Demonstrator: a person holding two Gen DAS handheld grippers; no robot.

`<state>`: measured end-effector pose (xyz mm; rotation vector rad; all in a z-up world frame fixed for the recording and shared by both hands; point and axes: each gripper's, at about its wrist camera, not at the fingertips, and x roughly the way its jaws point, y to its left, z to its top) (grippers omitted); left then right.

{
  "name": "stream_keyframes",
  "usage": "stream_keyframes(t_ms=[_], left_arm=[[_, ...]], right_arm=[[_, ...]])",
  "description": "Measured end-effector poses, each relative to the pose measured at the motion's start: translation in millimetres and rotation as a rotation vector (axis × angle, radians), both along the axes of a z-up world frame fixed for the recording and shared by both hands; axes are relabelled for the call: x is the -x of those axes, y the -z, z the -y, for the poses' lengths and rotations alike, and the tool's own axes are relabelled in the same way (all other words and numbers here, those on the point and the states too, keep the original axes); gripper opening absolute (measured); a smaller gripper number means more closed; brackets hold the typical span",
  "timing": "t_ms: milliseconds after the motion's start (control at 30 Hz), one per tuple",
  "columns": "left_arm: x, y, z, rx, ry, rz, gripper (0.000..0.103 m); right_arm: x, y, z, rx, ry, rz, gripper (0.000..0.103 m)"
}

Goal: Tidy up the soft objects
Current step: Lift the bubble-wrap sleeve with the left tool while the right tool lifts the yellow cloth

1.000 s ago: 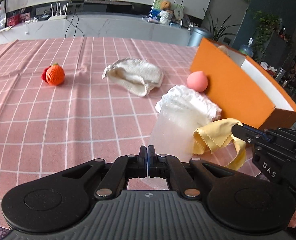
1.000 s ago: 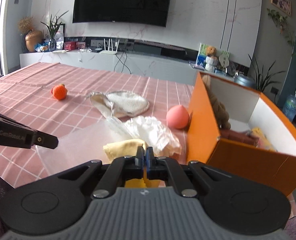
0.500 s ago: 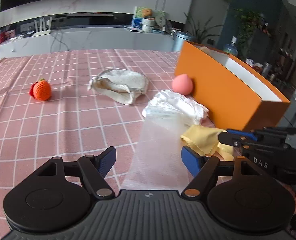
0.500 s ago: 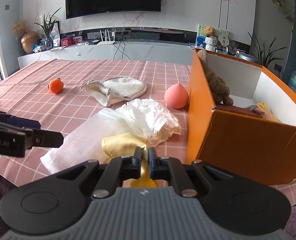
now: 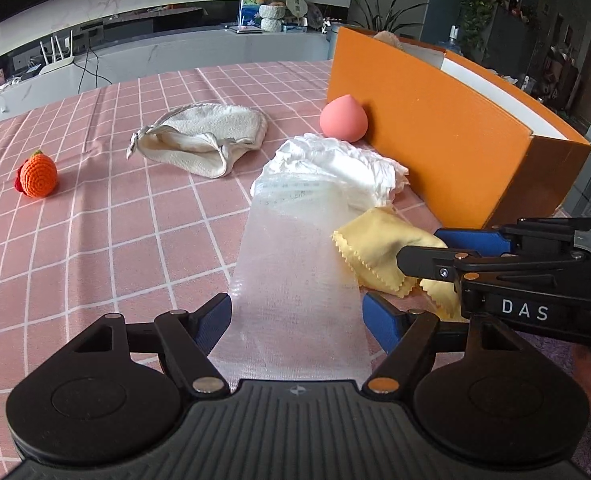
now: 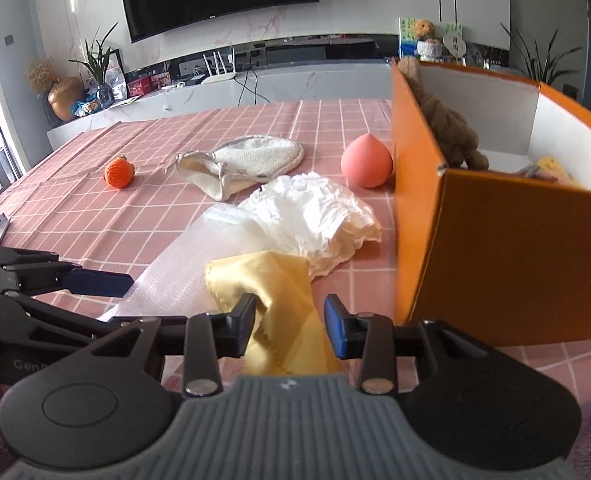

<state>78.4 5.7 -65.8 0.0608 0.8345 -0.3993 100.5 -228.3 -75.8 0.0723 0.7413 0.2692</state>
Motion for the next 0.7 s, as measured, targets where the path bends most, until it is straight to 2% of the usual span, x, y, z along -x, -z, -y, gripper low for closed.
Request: stream_keyframes(t_ms=[133, 267, 333, 400, 433, 500, 533, 567, 600, 700], left_arm=[[-1.0, 4.0, 0.5, 0.012, 0.001, -0.009, 0.087], [0.5, 4.5, 1.0, 0.034, 0.011, -0.001, 0.079], [1.8, 4.3, 3.5, 0.03, 0.026, 0.01, 0.07], [3.3, 4.1, 7.2, 0.007, 0.041, 0.026, 0.054], [3.8, 4.1, 8.5, -0.001, 0.045, 0.031, 0.049], [3.9, 3.4, 8.9, -0.006, 0.044, 0.034, 0.024], [3.8, 3.1, 8.5, -0.007, 0.039, 0.031, 0.018], [3.0, 3.0, 7.7, -0.009, 0.033, 0.028, 0.006], [2.8, 3.0, 6.3, -0.01, 0.023, 0.028, 0.002], [1.7, 2.5, -1.0, 0.014, -0.007, 0.017, 0.002]], right_arm=[[-8.1, 10.2, 5.4, -0.05, 0.008, -0.052, 0.038], [-9.9, 13.0, 6.8, -0.065, 0.011, -0.051, 0.038], [-9.7, 12.5, 7.6, -0.07, 0.007, -0.048, 0.039], [-9.5, 12.6, 7.2, -0.078, -0.001, -0.045, 0.039], [-9.4, 12.7, 6.5, -0.081, -0.007, -0.045, 0.039], [-8.3, 12.6, 4.5, -0.081, -0.024, -0.042, 0.039], [-7.5, 12.5, 2.5, -0.077, -0.034, -0.039, 0.039], [-6.6, 12.5, 0.9, -0.071, -0.042, -0.035, 0.04], [-5.9, 12.6, -0.8, -0.065, -0.047, -0.03, 0.042], [-4.5, 13.4, -5.3, -0.054, -0.065, -0.022, 0.051]])
